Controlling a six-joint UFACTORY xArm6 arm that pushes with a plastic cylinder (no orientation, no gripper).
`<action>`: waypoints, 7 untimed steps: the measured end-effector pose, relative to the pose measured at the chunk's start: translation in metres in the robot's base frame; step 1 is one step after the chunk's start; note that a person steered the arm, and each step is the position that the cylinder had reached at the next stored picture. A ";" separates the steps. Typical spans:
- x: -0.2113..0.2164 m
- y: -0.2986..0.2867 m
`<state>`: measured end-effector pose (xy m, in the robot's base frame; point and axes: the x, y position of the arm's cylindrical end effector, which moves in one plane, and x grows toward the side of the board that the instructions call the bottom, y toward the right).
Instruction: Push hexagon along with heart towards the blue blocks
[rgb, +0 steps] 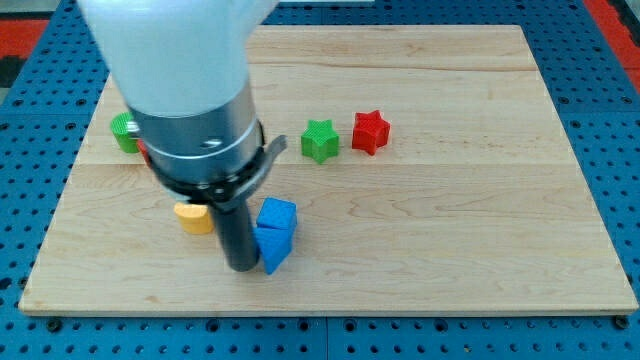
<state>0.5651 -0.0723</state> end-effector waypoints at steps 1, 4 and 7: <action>-0.047 0.041; -0.080 -0.035; 0.029 -0.124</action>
<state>0.5942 -0.1965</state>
